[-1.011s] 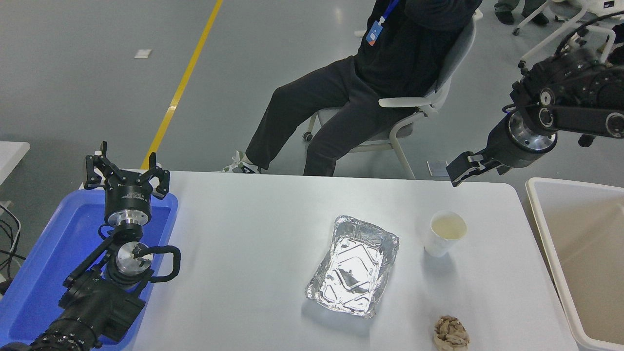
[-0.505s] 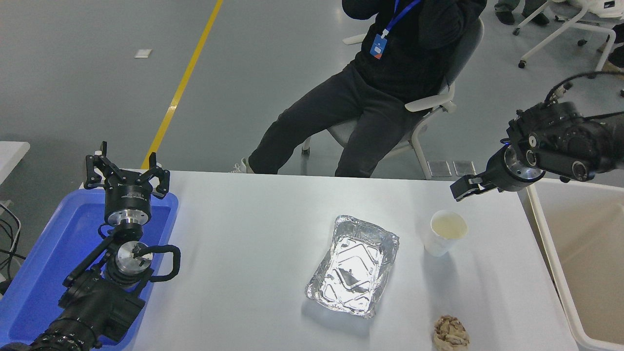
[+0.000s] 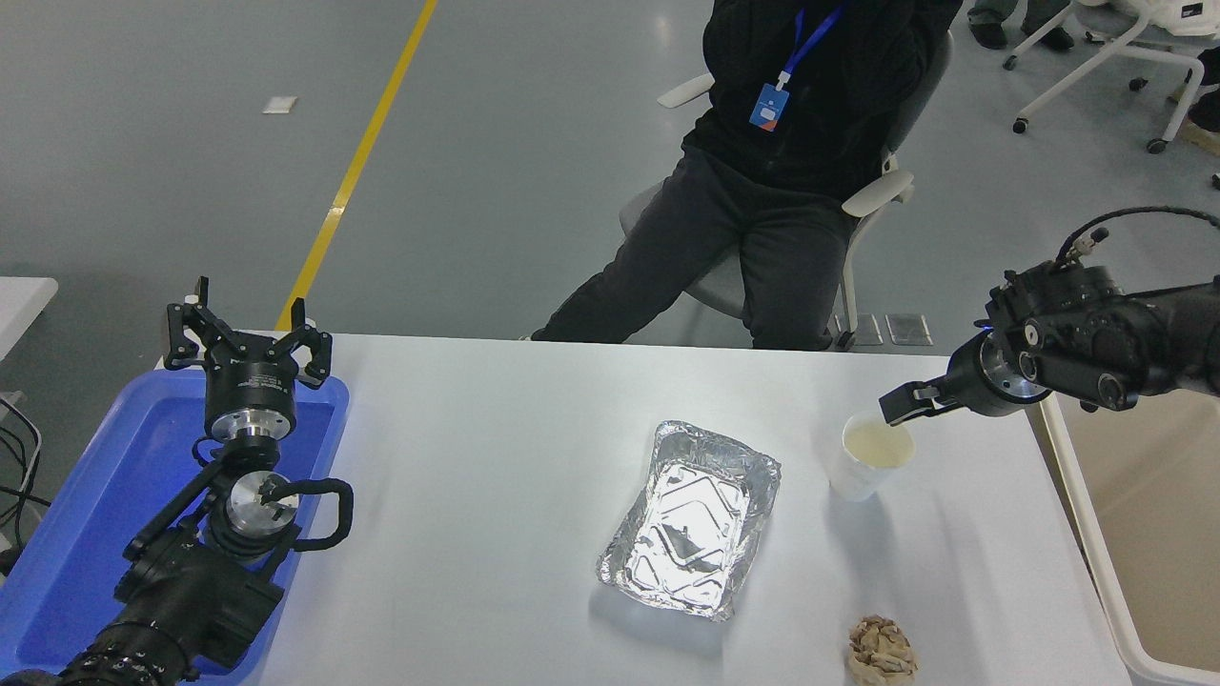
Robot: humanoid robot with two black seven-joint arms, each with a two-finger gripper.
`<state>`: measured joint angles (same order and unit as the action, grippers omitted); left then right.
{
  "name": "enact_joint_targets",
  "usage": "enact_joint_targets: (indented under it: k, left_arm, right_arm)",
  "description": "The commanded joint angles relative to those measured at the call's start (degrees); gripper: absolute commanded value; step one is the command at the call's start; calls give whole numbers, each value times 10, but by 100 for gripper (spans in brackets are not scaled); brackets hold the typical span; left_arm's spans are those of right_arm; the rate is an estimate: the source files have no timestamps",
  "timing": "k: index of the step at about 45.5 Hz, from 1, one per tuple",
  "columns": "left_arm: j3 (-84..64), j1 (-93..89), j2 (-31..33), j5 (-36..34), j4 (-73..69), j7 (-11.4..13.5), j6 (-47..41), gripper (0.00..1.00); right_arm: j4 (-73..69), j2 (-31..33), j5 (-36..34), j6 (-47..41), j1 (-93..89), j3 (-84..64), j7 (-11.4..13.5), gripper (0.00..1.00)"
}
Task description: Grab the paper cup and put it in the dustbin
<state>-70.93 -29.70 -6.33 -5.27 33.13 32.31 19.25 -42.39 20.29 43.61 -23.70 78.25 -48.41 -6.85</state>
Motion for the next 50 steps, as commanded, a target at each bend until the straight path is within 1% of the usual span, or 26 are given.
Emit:
enact_joint_targets:
  k: [1, 10, 16, 19, 23, 28, 30, 33, 38, 43, 46, 48, 49, 50]
  left_arm:
    - [0, 0, 0, 0, 0, 0, 0, 99]
    - [0, 0, 0, 0, 0, 0, 0, 99]
    - [0, 0, 0, 0, 0, 0, 0, 99]
    - [0, 0, 0, 0, 0, 0, 0, 99]
    - [0, 0, 0, 0, 0, -1, 0, 99]
    - [0, 0, 0, 0, 0, 0, 0, 99]
    - [0, 0, 0, 0, 0, -1, 0, 99]
    - [0, 0, 0, 0, 0, -1, 0, 99]
    - [0, 0, 0, 0, 0, 0, 0, 99]
    - [0, 0, 0, 0, 0, -1, 0, 99]
    - [0, 0, 0, 0, 0, -1, 0, 99]
    - [0, 0, 0, 0, 0, 0, 0, 99]
    - [-1, 0, 0, 0, 0, 0, 0, 99]
    - [0, 0, 0, 0, 0, -1, 0, 99]
  right_arm:
    - [20, -5, 1, 18, -35, 7, 0, 100]
    - [21, -6, -2, 22, -42, 15, 0, 99]
    - [21, -6, -3, 23, -47, 18, 0, 93]
    - [21, -10, -4, 24, -49, 19, 0, 92]
    - [21, -16, -4, 30, -52, 19, 0, 87]
    - [21, -17, -5, 37, -56, 20, 0, 86]
    - [21, -17, -5, 39, -57, 23, 0, 84]
    - [21, -17, -4, 40, -58, 25, -1, 77]
    - [21, -17, -1, 41, -58, 25, -1, 59]
    - [21, -17, 2, 40, -58, 25, -2, 50]
    - [21, -17, 2, 40, -58, 25, -2, 47]
    - [21, -17, 2, 40, -58, 24, -2, 39]
    - [21, -17, 2, 40, -58, 24, -2, 34]
    - [21, -17, 2, 40, -59, 24, -1, 25]
